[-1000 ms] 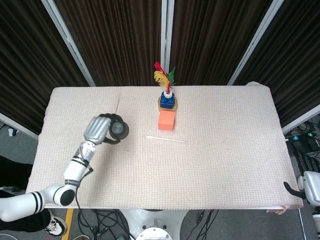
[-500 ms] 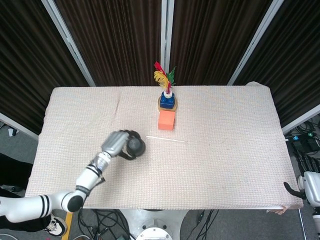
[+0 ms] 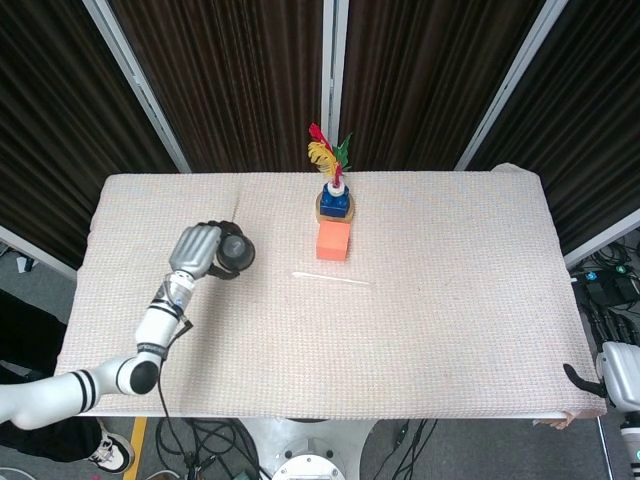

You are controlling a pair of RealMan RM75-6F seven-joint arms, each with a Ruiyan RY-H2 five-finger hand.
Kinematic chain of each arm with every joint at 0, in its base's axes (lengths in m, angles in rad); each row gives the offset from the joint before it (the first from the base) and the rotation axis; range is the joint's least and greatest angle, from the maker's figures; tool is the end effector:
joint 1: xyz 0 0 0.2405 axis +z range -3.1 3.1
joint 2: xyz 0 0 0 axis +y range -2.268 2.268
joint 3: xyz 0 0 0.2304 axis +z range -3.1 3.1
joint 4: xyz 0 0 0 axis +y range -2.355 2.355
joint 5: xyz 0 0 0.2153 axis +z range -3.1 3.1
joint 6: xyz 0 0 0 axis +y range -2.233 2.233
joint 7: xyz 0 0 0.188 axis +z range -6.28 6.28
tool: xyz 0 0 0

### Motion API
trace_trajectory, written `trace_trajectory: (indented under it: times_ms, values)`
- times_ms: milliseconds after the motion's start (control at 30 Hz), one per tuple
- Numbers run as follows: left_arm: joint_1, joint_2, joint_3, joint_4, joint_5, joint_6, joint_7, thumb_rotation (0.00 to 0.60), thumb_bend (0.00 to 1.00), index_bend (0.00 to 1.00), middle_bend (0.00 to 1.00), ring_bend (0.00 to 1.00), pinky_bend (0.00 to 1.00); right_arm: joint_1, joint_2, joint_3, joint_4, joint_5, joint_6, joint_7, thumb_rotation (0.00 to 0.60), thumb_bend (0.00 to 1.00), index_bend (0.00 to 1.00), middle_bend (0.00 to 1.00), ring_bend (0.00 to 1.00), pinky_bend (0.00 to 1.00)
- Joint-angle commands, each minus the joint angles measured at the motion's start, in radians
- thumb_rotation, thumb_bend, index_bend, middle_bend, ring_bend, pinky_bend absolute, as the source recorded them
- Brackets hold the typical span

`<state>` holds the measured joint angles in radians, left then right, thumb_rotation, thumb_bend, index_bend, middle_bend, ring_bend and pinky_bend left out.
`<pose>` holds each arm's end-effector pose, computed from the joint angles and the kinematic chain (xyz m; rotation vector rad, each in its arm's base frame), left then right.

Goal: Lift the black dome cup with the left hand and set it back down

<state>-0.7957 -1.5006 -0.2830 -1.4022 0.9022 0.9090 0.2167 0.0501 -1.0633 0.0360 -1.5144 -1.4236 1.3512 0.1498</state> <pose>-0.1341 0.4206 0.0017 -1.6202 -1.1528 -0.9831 -0.3478 -0.2082 0.1561 1.3351 -1.0577 0.7519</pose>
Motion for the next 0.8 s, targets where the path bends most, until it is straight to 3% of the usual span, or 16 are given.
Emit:
trace_trajectory:
  times_ms: [33,133,167,233,367,533,600,700,800]
  values:
    - [0.067,0.072,0.086,-0.335,0.164,0.0,-0.092,0.6,0.25,0.48,0.53,0.29,0.29,0.001,0.0,-0.001,-0.004,-0.002,0.0,-0.003,0.6,0.16,0.0,0.0,0.0,0.0]
    - [0.104,0.106,0.198,-0.485,0.374,-0.003,-0.117,0.6,0.25,0.48,0.53,0.29,0.29,0.0,0.004,-0.002,-0.01,-0.009,0.006,-0.003,0.6,0.16,0.0,0.0,0.0,0.0]
    - [0.107,0.112,0.215,-0.5,0.424,0.001,-0.121,0.6,0.25,0.48,0.53,0.29,0.29,0.0,0.005,-0.001,-0.011,-0.01,0.008,-0.003,0.6,0.16,0.0,0.0,0.0,0.0]
    - [0.108,0.114,0.196,-0.485,0.462,0.032,-0.138,0.6,0.25,0.49,0.53,0.29,0.29,-0.001,0.008,0.001,-0.012,-0.009,0.012,0.0,0.6,0.16,0.0,0.0,0.0,0.0]
    - [0.072,0.104,0.073,-0.356,0.319,0.043,-0.147,0.6,0.25,0.48,0.53,0.29,0.29,-0.001,0.006,0.003,-0.004,0.004,0.006,0.006,0.6,0.16,0.0,0.0,0.0,0.0]
    - [0.012,0.022,-0.018,-0.027,0.071,0.039,-0.017,0.6,0.25,0.49,0.53,0.29,0.29,0.003,0.001,0.002,0.002,0.006,-0.004,0.006,0.6,0.16,0.0,0.0,0.0,0.0]
    - [-0.004,-0.004,-0.027,0.049,0.002,0.027,0.021,0.6,0.25,0.49,0.53,0.29,0.29,0.003,0.0,0.002,0.003,0.006,-0.004,0.006,0.6,0.16,0.0,0.0,0.0,0.0]
    - [-0.006,-0.027,-0.004,0.081,0.003,0.04,0.057,0.6,0.25,0.48,0.53,0.29,0.29,0.003,-0.001,0.004,0.006,0.011,-0.006,0.007,0.6,0.16,0.0,0.0,0.0,0.0]
    - [0.01,-0.02,0.032,0.0,0.018,0.01,0.039,0.6,0.25,0.48,0.53,0.29,0.29,0.003,-0.004,0.001,0.009,0.008,-0.008,0.008,0.6,0.16,0.0,0.0,0.0,0.0]
